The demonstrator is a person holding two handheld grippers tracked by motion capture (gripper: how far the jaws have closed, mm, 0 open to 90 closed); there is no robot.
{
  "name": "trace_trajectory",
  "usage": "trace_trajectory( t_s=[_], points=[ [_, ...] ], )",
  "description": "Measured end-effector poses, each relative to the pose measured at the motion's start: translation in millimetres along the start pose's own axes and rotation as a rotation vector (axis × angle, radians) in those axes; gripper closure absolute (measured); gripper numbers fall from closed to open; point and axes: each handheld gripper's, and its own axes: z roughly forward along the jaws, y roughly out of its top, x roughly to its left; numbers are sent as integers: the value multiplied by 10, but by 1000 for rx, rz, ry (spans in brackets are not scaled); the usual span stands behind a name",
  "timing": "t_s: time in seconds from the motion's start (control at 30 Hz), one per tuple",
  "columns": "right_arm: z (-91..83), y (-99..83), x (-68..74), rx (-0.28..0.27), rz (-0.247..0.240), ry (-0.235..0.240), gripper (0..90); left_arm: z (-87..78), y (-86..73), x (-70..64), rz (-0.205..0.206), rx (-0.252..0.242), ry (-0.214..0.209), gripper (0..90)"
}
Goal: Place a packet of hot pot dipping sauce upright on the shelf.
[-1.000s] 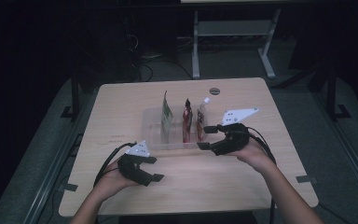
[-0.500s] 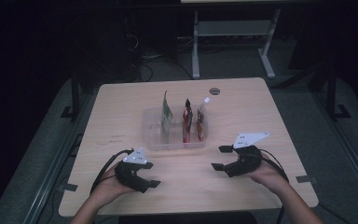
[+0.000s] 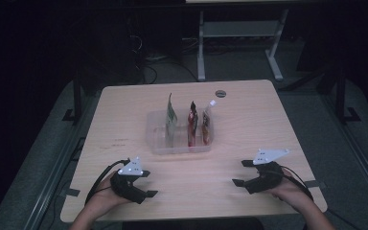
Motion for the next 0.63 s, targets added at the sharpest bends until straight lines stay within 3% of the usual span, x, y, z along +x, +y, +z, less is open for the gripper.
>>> trace_trajectory(
  t_s=[0.23, 0.63],
  points=[
    [-13, -47, -96, -14, 24, -27, 181, -64, -60, 51, 0, -14, -7, 232],
    [3, -44, -37, -9, -17, -5, 167, -39, -79, 68, 14, 13, -2, 224]
  ],
)
